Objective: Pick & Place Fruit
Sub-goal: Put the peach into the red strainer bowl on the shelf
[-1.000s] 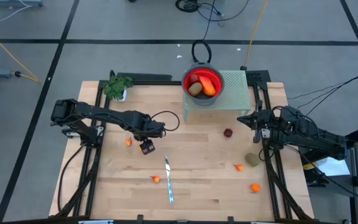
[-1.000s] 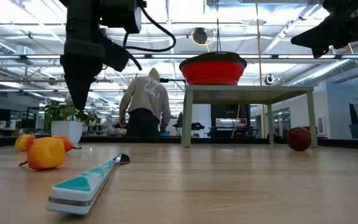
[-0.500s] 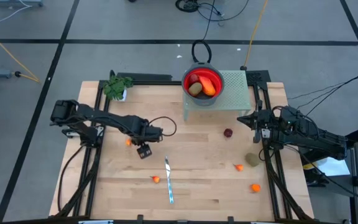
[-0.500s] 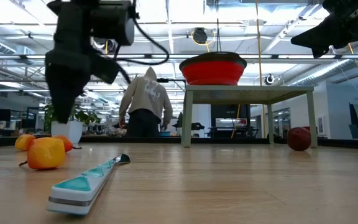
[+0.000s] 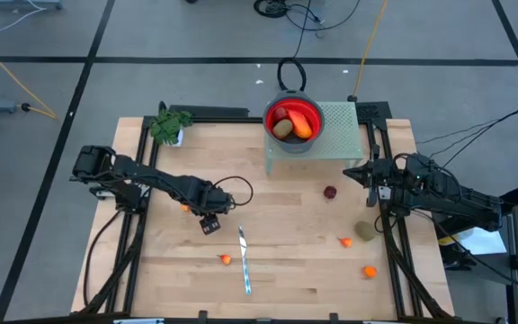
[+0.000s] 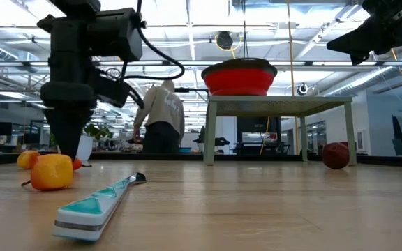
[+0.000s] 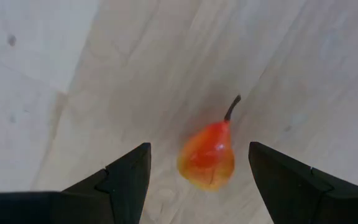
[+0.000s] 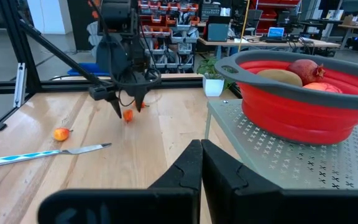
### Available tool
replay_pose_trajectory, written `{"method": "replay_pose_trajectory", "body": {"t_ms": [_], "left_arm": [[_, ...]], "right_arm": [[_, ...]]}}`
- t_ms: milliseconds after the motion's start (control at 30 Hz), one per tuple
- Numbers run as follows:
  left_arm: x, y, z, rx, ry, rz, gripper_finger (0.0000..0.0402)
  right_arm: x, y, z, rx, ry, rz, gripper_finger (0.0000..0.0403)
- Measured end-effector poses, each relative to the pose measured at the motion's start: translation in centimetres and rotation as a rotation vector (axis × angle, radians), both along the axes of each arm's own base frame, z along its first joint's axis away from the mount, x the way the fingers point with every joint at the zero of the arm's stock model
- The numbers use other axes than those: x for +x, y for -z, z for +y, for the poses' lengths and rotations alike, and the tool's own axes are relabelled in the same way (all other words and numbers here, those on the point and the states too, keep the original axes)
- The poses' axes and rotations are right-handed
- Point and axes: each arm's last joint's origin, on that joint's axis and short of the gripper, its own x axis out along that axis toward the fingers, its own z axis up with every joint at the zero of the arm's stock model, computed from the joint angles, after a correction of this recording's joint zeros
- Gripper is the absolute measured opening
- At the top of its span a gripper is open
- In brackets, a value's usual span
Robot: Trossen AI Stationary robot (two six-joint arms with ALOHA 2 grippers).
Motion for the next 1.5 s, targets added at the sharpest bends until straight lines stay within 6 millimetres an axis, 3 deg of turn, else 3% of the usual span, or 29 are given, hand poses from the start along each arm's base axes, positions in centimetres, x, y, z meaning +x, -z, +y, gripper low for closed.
{"method": "replay_pose_trajectory", "body": {"t_ms": [333, 833, 1100, 1267, 1500], "left_arm": [[-1.0, 1.1, 0.1, -0.007, -0.008, 0.042, 0.0263], [-0.5, 1.1, 0.0, -0.014, -0.032, -0.011, 0.0108], [-0.5, 1.0, -0.1, -0.042, -0.066, 0.002, 0.0103], [-0.1, -0.6, -0.2, -0.072, -0.1, -0.034, 0.0105], [1.4, -4.7, -0.5, -0.165, -0.149, -0.224, 0.0096]], "right_arm": [[0.0, 0.0, 0.0, 0.0, 0.0, 0.0, 0.0], [0.0, 0.0, 0.0, 0.0, 0.0, 0.0, 0.0], [0.0, 0.0, 0.0, 0.0, 0.0, 0.0, 0.0], [0.0, 0.0, 0.0, 0.0, -0.001, 0.0, 0.0], [0.0, 0.0, 0.0, 0.0, -0.003, 0.0, 0.0]]}}
